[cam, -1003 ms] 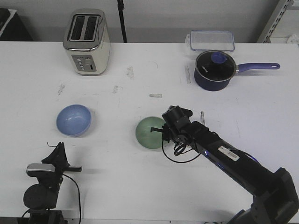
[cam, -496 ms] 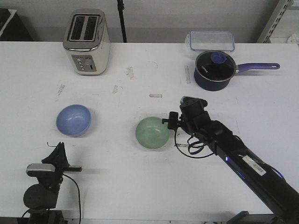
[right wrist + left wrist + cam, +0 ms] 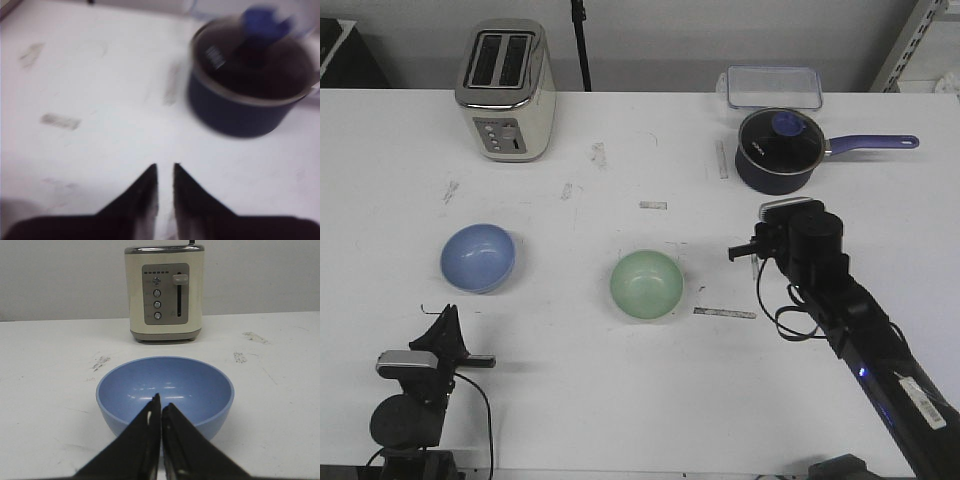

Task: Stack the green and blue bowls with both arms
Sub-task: 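Release the green bowl and retract the right gripper to rest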

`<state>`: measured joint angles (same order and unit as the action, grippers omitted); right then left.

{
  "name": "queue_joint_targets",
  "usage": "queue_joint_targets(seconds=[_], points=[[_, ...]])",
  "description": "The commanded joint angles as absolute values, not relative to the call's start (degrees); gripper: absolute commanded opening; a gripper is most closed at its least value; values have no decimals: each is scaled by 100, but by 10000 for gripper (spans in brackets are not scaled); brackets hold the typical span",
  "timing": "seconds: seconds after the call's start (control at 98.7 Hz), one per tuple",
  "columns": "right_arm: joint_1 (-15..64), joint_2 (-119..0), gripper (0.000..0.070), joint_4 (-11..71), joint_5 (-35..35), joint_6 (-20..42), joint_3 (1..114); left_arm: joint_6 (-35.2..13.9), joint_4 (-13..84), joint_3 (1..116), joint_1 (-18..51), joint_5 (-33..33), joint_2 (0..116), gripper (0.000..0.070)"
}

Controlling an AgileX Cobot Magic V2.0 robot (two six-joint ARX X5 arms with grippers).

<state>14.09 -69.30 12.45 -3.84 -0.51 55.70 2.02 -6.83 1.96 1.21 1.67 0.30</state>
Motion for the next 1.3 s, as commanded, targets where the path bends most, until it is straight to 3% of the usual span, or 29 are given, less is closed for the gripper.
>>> queue_joint_targets(seconds=[0.0, 0.162, 0.284, 0.739, 1.013, 1.286], points=[[1190, -6692, 8, 674, -163, -591, 5299, 231, -757, 69, 123, 169, 19, 1], [484, -5955, 8, -353, 202, -600, 4362, 231, -757, 69, 123, 172, 19, 1], [38, -5424, 8, -593, 202, -578, 3741, 231, -757, 69, 123, 169, 19, 1], [-285, -3426, 7, -545, 200, 915, 2298, 231, -757, 69, 123, 169, 19, 1], [-281, -2453, 7, 132, 196, 939, 2246, 231, -757, 69, 123, 169, 19, 1], [-281, -1793, 7, 137, 327, 941, 2248, 231, -757, 69, 123, 169, 19, 1]])
